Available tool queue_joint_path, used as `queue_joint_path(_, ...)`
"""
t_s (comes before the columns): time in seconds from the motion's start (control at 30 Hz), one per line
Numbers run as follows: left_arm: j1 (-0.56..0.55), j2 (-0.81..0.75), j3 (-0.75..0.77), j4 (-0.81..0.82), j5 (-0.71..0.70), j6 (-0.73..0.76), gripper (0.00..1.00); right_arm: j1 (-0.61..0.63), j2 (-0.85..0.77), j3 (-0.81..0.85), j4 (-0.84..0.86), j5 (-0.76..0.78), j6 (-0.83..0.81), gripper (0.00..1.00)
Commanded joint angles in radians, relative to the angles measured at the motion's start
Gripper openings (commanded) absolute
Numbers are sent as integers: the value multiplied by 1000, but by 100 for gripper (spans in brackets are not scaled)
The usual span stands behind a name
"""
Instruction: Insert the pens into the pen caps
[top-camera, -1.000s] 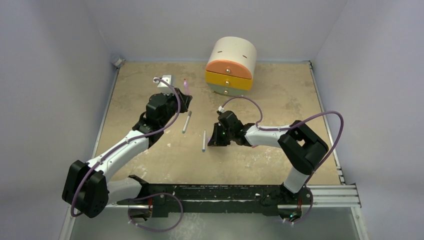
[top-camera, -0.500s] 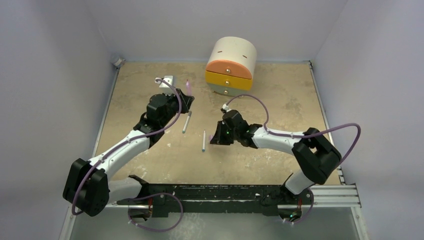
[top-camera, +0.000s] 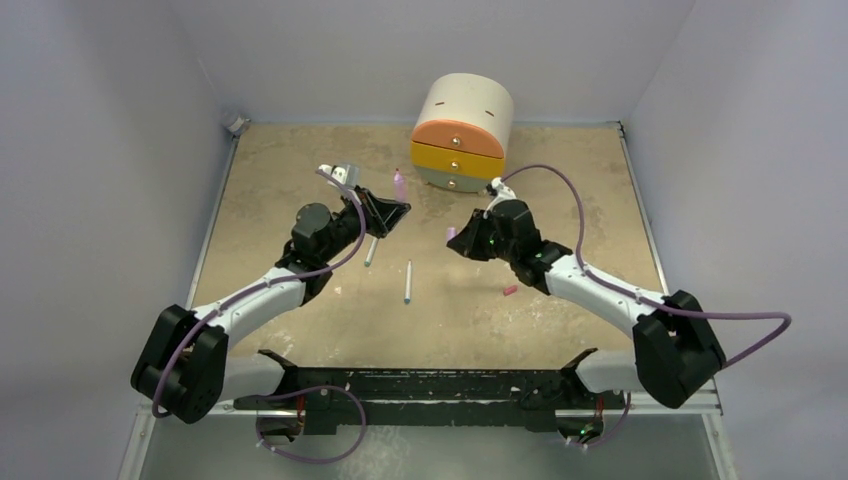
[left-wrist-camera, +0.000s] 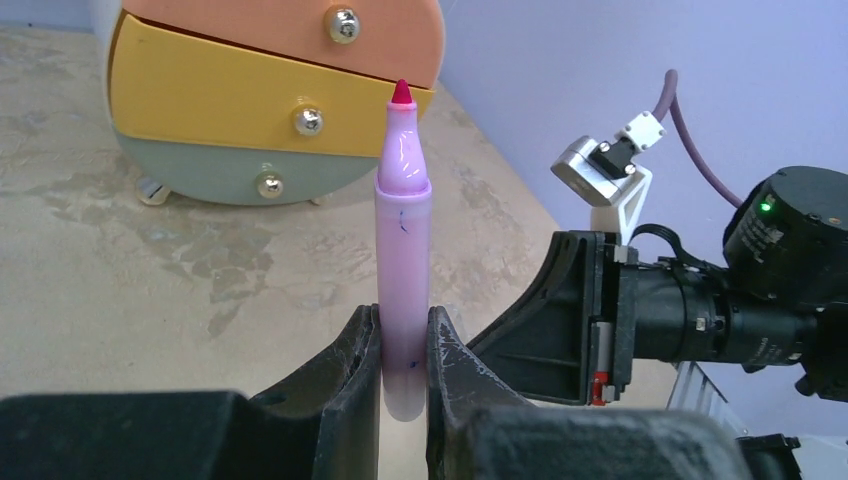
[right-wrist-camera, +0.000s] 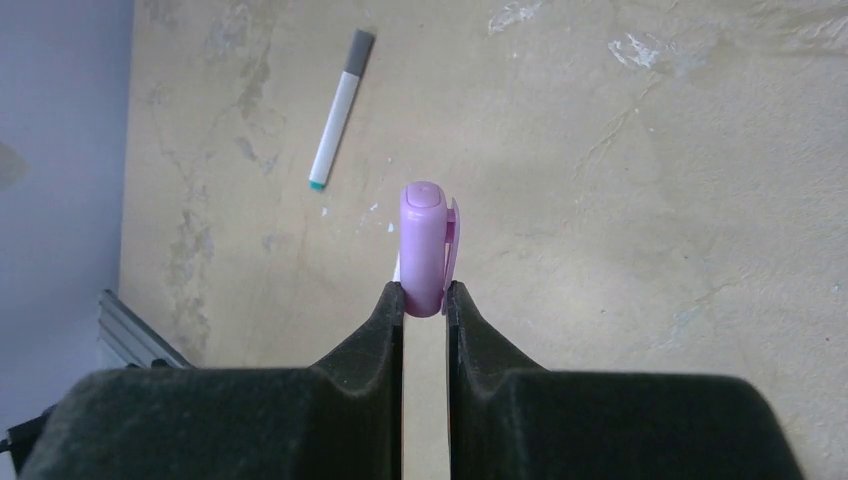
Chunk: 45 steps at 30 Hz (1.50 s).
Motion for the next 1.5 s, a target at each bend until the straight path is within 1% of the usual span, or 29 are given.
queue_joint_path(0.0,0,3,29,91,45,-19,0,5,30,-1,-57,33,-60,0)
queue_joint_path(0.03,0,4,31,88,44,-19,0,6,41,-12,-75,34,-57,0)
queue_joint_path(0.13,0,6,35,69,37,-12,0,7,84,-30,-134,102,-66,0)
queue_joint_path(0.3,0,20,36,54,26,8,0,11,89,-75,-188,129,-61,0)
queue_joint_path(0.4,0,35,36,64,30,5,0,14,116,-56,-232,177,-75,0)
queue_joint_path(0.5,-1,45,35,73,36,3,0,14,157,-38,-245,190,-85,0)
queue_joint_path(0.6,0,45,31,67,39,4,0,14,188,-26,-237,187,-88,12)
queue_joint_path(0.67,0,41,30,57,40,10,0,15,202,-20,-230,187,-88,18)
queue_joint_path(0.83,0,36,21,48,37,15,0,15,222,-9,-222,204,-83,39)
queue_joint_path(0.9,-1,36,21,48,38,15,0,15,238,-3,-221,198,-71,42)
queue_joint_path(1.1,-1,36,16,47,39,17,0,15,277,18,-203,207,-85,43)
queue_joint_path(1.3,0,35,13,47,40,17,0,15,302,41,-230,204,-108,40)
queue_joint_path(1.43,0,32,13,43,38,17,0,15,310,49,-239,242,-116,32)
queue_joint_path(1.47,0,32,13,43,38,17,0,15,313,48,-239,244,-119,27)
